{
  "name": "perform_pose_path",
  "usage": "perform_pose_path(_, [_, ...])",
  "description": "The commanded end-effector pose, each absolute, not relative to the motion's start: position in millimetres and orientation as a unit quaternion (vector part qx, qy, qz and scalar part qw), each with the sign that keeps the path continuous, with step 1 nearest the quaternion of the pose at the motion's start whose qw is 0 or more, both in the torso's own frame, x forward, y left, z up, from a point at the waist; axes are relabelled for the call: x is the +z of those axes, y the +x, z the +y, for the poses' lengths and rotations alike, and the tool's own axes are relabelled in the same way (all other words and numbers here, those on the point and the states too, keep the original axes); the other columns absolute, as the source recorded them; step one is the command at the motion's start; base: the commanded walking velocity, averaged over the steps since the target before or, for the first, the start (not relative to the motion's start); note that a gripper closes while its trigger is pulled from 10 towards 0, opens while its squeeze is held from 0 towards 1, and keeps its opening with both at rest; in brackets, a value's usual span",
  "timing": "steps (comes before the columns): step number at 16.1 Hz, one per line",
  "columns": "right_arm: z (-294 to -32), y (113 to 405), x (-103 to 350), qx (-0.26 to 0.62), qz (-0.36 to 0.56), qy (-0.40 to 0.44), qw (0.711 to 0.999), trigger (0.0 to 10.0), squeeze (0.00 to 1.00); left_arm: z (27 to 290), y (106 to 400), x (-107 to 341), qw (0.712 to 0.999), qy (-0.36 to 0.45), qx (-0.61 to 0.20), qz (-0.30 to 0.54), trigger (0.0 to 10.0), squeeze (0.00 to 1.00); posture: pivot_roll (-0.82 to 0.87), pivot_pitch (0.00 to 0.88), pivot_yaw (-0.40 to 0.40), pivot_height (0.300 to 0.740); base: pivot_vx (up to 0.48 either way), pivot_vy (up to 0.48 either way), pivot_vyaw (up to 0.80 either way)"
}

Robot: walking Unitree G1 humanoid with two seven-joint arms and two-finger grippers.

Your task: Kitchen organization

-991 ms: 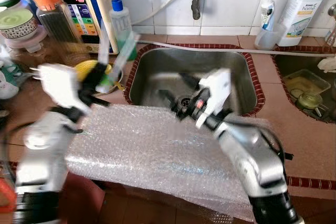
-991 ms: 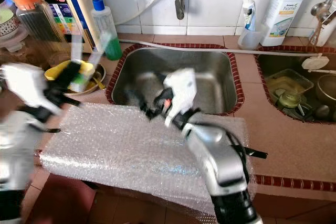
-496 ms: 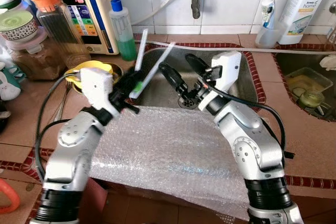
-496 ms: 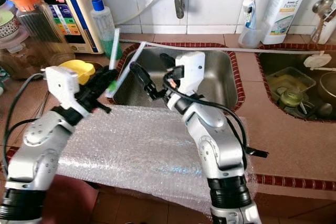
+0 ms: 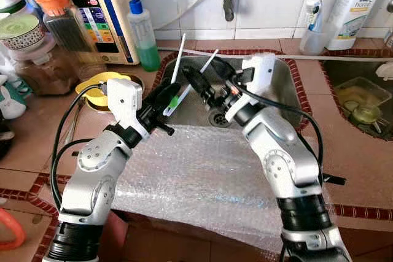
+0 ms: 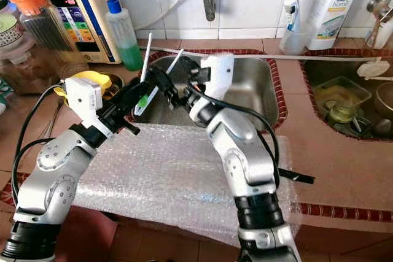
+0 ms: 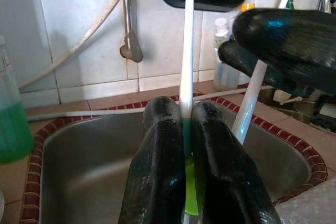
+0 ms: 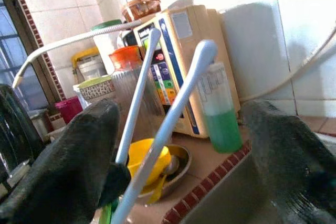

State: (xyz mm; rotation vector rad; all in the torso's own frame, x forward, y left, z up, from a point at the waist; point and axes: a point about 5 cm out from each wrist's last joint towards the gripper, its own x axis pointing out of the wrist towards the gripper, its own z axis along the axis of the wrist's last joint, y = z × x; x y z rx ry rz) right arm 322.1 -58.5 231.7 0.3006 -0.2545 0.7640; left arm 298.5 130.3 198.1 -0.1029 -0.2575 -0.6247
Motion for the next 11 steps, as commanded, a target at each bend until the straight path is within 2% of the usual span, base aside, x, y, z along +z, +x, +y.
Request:
perform_pose_path(1, [-53,323,238,0.381,-0.135,0.154,0.902,0.0,0.00,130,296,202,0.940,-0.049,-0.310,-0.130,0.0,0.00,-0.17,0.093,0.136,0.740,0.000,0.000,0.00])
perform_pose_path(11, [-39,331,249,0.395,-0.140,0.205,0.885,0.0,0.00,130,297,200,0.941,-0.047,-0.310,-0.128,0.0,0.00,-0.17,0.090,0.133,0.740,0.000,0.000,0.00])
